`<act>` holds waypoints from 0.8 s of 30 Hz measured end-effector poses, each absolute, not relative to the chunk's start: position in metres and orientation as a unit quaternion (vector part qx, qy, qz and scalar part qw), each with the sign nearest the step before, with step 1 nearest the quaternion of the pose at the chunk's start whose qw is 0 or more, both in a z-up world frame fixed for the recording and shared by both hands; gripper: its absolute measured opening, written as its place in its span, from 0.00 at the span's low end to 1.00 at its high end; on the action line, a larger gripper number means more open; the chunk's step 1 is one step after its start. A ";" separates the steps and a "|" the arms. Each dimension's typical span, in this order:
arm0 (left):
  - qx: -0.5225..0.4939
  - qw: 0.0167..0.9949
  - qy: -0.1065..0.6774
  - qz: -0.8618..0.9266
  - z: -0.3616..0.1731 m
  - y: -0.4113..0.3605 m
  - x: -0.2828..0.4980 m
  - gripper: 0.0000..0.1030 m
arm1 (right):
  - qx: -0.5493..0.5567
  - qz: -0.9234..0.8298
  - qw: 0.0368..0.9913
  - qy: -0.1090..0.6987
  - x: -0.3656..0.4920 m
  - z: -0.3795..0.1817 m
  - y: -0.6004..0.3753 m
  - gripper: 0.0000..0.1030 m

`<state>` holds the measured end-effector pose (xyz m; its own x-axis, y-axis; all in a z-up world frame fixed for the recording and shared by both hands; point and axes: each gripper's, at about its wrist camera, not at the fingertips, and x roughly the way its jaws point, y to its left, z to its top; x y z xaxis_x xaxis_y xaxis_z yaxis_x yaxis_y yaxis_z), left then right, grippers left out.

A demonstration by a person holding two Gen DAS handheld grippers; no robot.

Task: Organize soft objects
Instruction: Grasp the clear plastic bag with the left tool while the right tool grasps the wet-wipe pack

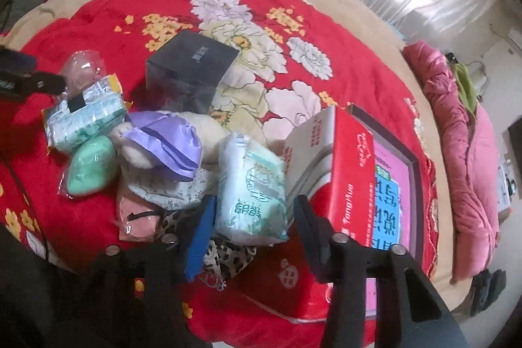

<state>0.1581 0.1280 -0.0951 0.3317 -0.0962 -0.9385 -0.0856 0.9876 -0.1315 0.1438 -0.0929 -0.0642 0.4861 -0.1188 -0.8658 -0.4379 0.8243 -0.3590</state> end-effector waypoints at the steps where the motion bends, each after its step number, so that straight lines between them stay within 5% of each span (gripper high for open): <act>1: -0.083 0.810 0.581 -0.007 -0.098 0.128 0.161 0.92 | -0.273 0.104 0.815 0.501 0.145 -0.065 -0.094 0.33; 9: -0.119 0.797 0.591 -0.016 -0.115 0.132 0.179 0.77 | -0.214 0.128 0.826 0.505 0.144 -0.051 -0.107 0.26; 14: -0.129 0.799 0.586 -0.052 -0.115 0.124 0.182 0.46 | -0.158 0.132 0.838 0.505 0.143 -0.037 -0.121 0.24; 24: -0.149 0.810 0.564 -0.058 -0.099 0.136 0.173 0.44 | -0.114 0.134 0.851 0.496 0.137 -0.020 -0.128 0.23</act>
<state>0.1727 0.1358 -0.0994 0.3568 -0.2630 -0.8964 -0.0737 0.9486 -0.3076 0.1366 -0.1280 -0.0197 0.4727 0.1154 -0.8736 -0.3405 0.9383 -0.0603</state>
